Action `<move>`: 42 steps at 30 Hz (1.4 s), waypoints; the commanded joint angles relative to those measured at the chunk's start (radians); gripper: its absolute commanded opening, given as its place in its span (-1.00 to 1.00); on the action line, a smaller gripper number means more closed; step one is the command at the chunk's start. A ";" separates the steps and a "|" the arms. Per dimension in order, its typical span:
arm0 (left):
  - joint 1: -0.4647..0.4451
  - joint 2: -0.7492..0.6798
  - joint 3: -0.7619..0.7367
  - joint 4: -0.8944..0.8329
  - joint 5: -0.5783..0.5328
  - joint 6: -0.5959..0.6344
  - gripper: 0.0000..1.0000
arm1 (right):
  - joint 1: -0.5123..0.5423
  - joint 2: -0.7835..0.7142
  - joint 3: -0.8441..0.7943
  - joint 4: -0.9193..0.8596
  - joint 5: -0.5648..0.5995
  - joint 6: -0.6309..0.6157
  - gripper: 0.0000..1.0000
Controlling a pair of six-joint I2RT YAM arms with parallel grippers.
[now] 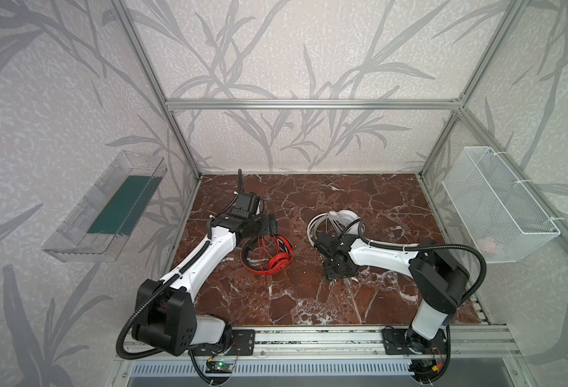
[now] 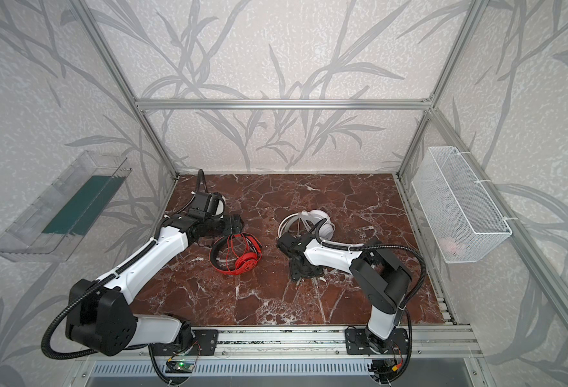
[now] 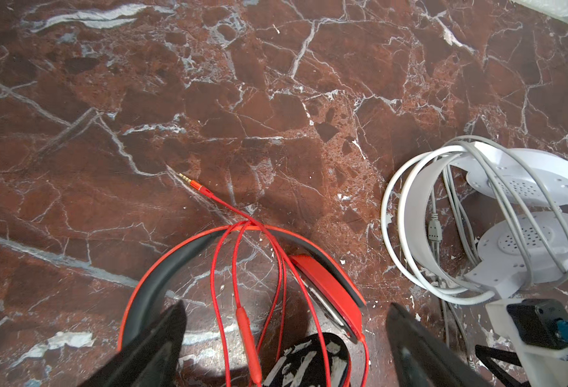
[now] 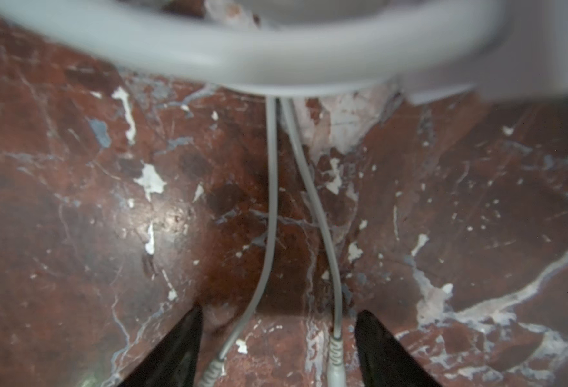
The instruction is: Wrap the headphones
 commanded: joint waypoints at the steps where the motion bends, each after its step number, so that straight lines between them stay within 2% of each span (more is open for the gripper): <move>1: 0.010 -0.027 -0.015 0.006 0.016 0.007 0.87 | 0.004 0.010 -0.036 -0.068 -0.017 0.013 0.26; 5: 0.015 -0.036 -0.022 0.009 0.025 0.010 0.87 | 0.004 -0.007 -0.071 -0.075 -0.073 -0.001 -0.11; 7: 0.016 -0.036 -0.022 0.010 0.031 0.011 0.86 | 0.004 -0.011 -0.082 -0.086 -0.087 -0.011 -0.22; 15: 0.016 -0.020 -0.021 0.015 0.047 0.014 0.87 | -0.001 0.008 -0.064 -0.148 -0.055 -0.064 -0.29; 17: 0.016 -0.016 -0.021 0.025 0.057 0.013 0.86 | -0.001 -0.012 -0.047 -0.136 -0.060 -0.131 -0.21; 20: 0.016 -0.003 -0.018 0.038 0.091 0.021 0.87 | -0.001 -0.039 -0.015 -0.151 -0.042 -0.169 0.06; 28: 0.016 0.013 -0.015 0.049 0.117 0.015 0.87 | -0.001 -0.147 0.016 -0.181 0.023 -0.184 0.39; 35: 0.016 0.029 -0.012 0.053 0.131 0.016 0.86 | -0.007 -0.214 -0.018 -0.135 0.028 -0.227 0.52; 42: 0.016 0.041 -0.010 0.049 0.133 0.018 0.86 | -0.076 -0.111 -0.006 -0.092 -0.038 -0.332 0.48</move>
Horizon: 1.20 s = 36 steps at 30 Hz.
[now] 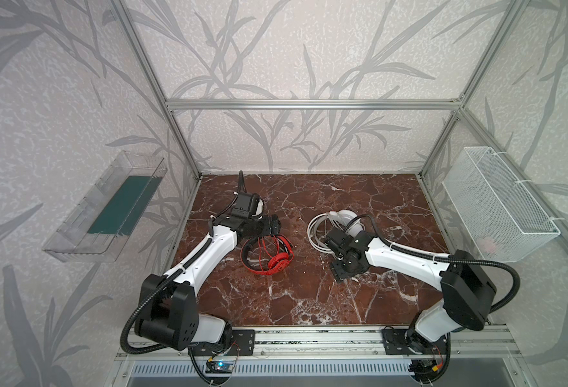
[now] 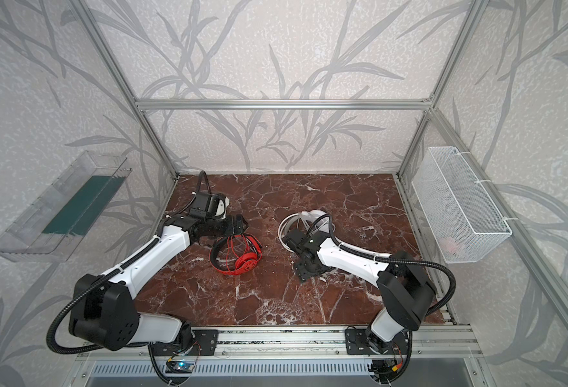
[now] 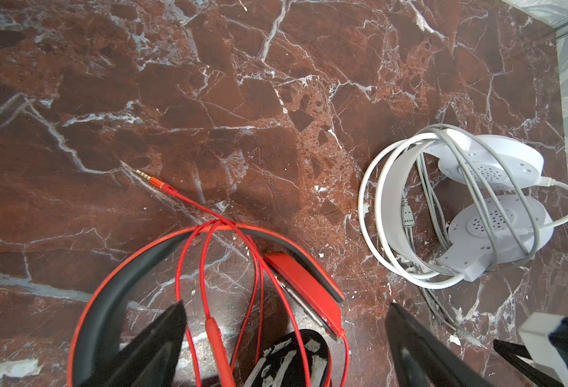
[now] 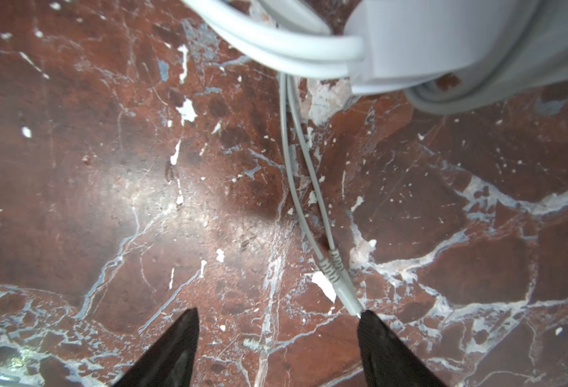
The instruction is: Wrap the headphones
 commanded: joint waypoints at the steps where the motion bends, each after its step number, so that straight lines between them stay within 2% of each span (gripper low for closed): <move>1: 0.003 0.007 0.002 0.003 0.006 0.012 0.86 | -0.036 0.055 0.007 0.011 -0.022 -0.079 0.46; 5: 0.003 0.004 -0.006 0.003 0.001 0.010 0.86 | -0.091 0.076 0.002 0.024 -0.040 -0.138 0.38; 13: 0.004 0.007 -0.004 0.003 -0.004 0.005 0.86 | -0.107 0.139 -0.022 0.001 -0.081 -0.177 -0.08; 20: 0.004 0.024 0.011 0.003 0.002 0.007 0.86 | -0.106 0.178 -0.029 -0.036 -0.073 -0.202 -0.53; 25: 0.004 0.025 0.014 0.006 0.003 0.005 0.86 | -0.094 0.206 -0.008 -0.060 -0.047 -0.233 -0.75; 33: 0.004 0.024 0.021 0.007 0.010 0.002 0.87 | -0.037 0.200 0.020 -0.058 0.002 -0.274 -1.00; 36: 0.003 0.029 0.029 0.005 0.016 0.003 0.86 | -0.014 0.176 0.029 -0.066 0.028 -0.303 -1.00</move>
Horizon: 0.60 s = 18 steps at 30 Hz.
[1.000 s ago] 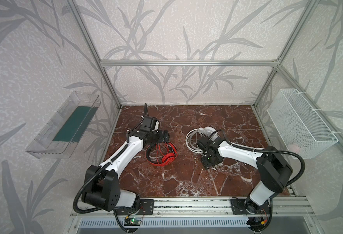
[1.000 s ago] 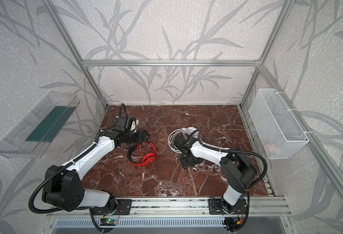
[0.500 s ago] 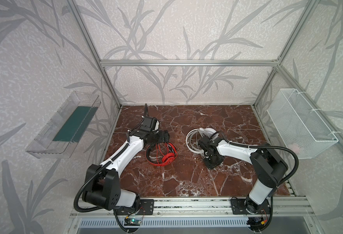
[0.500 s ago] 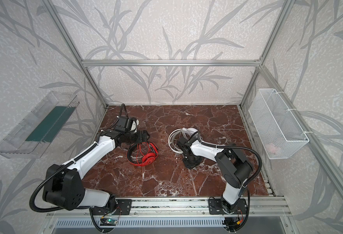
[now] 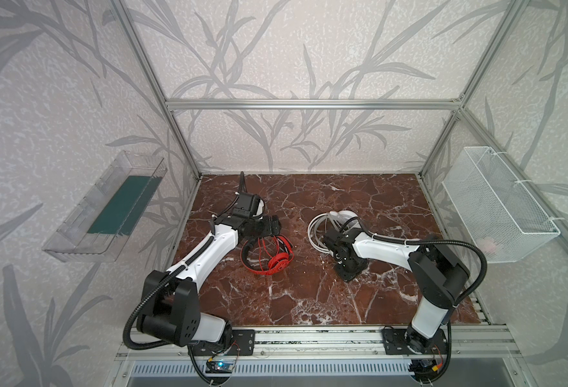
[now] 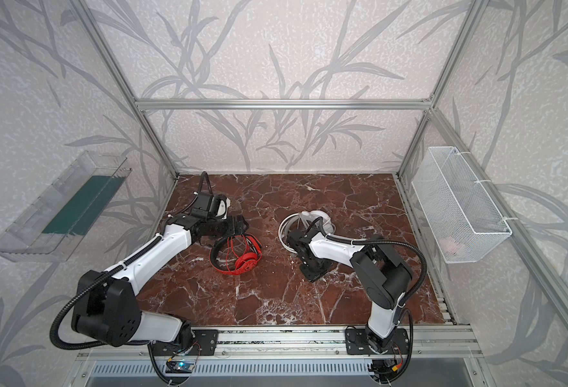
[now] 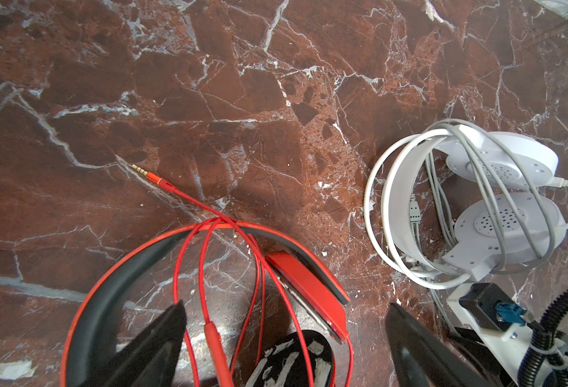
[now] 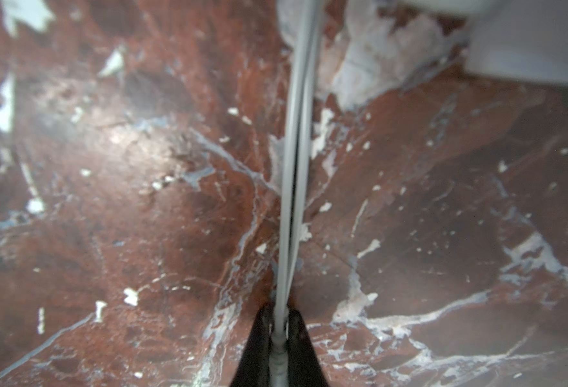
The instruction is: Wrap the headphones
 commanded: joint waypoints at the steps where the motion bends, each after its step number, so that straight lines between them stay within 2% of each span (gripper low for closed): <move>1: 0.004 0.011 0.031 0.006 0.012 0.003 0.86 | 0.027 -0.006 0.009 -0.034 0.037 -0.050 -1.00; 11: -0.013 0.080 0.102 0.046 0.064 -0.005 0.82 | 0.040 -0.048 0.083 -0.133 0.047 -0.210 -1.00; 18: -0.068 0.213 0.186 0.101 0.128 -0.027 0.71 | 0.040 -0.074 0.066 -0.124 0.020 -0.231 -1.00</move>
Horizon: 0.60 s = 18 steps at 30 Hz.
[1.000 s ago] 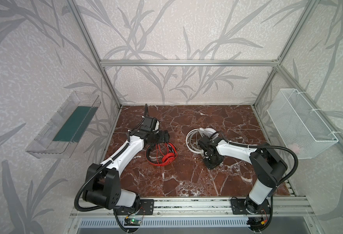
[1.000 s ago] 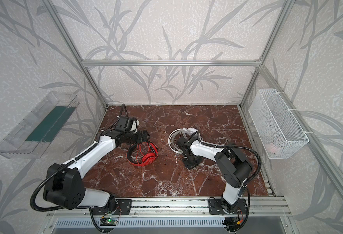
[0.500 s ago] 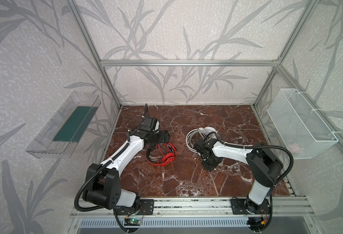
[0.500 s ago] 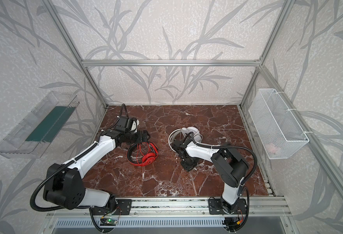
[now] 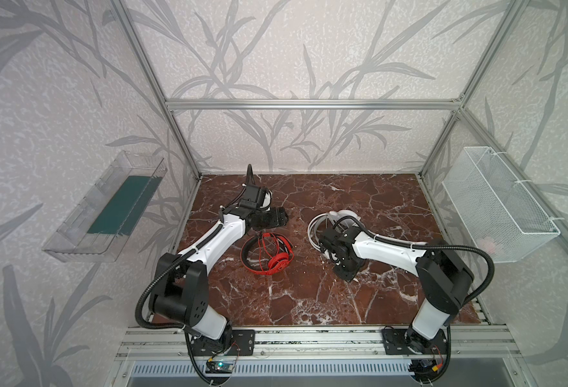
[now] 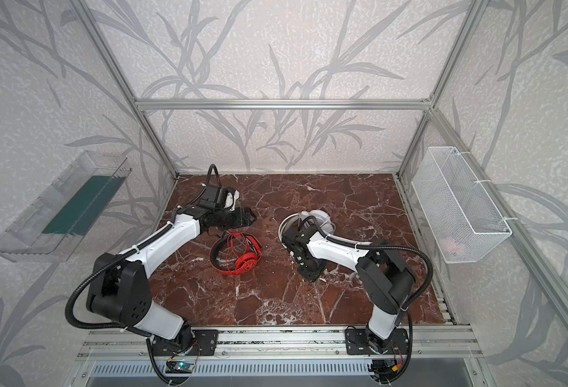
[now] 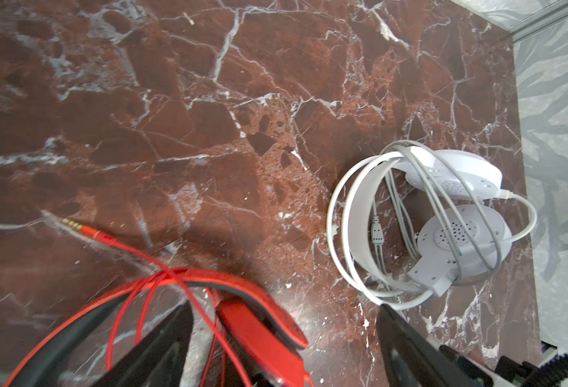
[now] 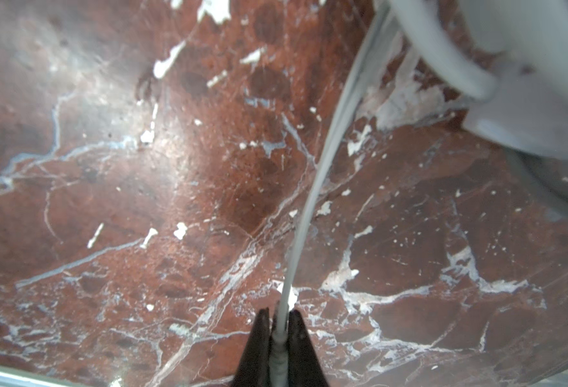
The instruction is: Wrap the headphones
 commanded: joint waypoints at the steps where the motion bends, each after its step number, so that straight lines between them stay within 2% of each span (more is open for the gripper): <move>1: -0.037 0.076 0.065 0.030 0.047 -0.012 0.70 | 0.004 -0.027 0.002 -0.032 -0.016 -0.025 -1.00; 7: -0.136 0.233 0.204 -0.042 0.074 0.051 0.63 | 0.004 -0.074 -0.002 -0.042 -0.012 -0.047 -1.00; 10: -0.167 0.328 0.292 -0.135 0.090 0.086 0.59 | 0.004 -0.075 0.004 -0.052 -0.005 -0.055 -1.00; 18: -0.216 0.452 0.371 -0.228 0.031 0.153 0.51 | 0.000 -0.078 0.000 -0.061 0.003 -0.045 -1.00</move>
